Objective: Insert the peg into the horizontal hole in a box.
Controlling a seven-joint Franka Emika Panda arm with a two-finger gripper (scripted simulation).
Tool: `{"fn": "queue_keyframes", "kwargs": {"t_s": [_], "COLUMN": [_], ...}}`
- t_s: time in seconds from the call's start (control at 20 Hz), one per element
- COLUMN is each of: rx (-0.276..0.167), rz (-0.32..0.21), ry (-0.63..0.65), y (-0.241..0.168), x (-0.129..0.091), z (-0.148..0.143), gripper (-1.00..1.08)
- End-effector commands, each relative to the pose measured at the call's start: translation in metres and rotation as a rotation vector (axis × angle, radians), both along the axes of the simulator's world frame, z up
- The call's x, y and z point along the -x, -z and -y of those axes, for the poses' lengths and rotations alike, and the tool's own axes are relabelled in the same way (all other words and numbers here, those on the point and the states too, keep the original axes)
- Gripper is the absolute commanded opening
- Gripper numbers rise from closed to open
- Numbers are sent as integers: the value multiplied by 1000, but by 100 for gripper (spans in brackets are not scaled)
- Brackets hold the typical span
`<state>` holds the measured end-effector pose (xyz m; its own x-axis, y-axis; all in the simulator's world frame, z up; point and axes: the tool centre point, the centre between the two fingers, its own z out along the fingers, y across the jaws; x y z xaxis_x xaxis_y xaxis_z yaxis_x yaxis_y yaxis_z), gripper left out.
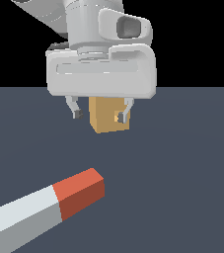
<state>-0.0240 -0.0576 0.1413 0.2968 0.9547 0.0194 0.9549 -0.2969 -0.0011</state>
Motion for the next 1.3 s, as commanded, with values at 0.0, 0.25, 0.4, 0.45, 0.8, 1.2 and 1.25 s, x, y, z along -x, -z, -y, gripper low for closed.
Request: {"fn": "queue_keyframes", "kwargs": {"t_s": [0.0,0.25,0.4,0.45,0.8,1.2,1.25], "rx": [4,10,13,14,18,18,18], "rz": [-2,-5,-7,-7,-10,-11,-11], "ry": [106,327,434,465,602,616,616], "y": [12,37,49,52,68,72,75], "x": [11,44,63,69,99,102,102], "z": [25,71,91,96,116,118,118], "gripper": [100,100,100,100,100,100,100]}}
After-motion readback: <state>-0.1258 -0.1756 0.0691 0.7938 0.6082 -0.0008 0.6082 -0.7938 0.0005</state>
